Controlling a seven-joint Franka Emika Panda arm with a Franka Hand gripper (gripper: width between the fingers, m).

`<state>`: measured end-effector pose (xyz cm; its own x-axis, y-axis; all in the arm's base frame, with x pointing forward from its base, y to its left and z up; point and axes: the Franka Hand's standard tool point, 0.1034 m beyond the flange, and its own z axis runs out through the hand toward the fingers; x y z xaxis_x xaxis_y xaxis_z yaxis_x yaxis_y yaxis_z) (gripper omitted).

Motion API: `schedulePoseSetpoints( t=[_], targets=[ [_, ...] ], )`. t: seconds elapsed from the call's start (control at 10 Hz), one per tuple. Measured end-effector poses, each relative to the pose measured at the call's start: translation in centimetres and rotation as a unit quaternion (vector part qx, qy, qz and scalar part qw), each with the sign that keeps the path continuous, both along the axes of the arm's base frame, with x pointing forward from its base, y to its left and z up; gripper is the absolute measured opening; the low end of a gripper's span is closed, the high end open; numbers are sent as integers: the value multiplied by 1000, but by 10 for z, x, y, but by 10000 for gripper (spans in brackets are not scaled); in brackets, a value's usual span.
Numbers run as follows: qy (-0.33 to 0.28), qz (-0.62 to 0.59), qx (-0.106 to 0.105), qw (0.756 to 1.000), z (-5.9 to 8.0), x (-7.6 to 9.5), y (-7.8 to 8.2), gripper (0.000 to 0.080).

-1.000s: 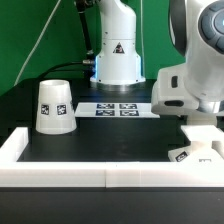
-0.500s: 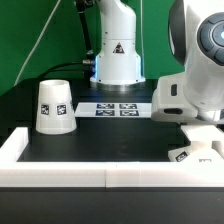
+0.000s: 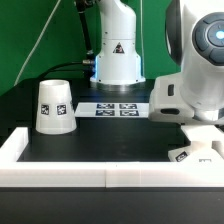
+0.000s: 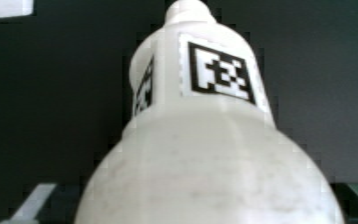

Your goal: Assemble lamp

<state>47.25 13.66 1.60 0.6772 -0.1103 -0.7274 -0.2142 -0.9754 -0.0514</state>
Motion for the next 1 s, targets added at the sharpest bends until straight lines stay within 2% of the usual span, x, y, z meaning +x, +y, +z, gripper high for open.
schedulePoseSetpoints(
  t=[0.1, 0.5, 0.6, 0.8, 1.0],
  targets=[
    [-1, 2, 5, 1000, 8, 3, -3, 576],
    [3, -9, 24, 1000, 77, 23, -26, 577],
    [-7, -16, 24, 1000, 84, 28, -31, 577],
    [-18, -20, 19, 999, 82, 31, -30, 577],
    [-116, -21, 9, 993, 80, 47, -31, 577]
  ],
)
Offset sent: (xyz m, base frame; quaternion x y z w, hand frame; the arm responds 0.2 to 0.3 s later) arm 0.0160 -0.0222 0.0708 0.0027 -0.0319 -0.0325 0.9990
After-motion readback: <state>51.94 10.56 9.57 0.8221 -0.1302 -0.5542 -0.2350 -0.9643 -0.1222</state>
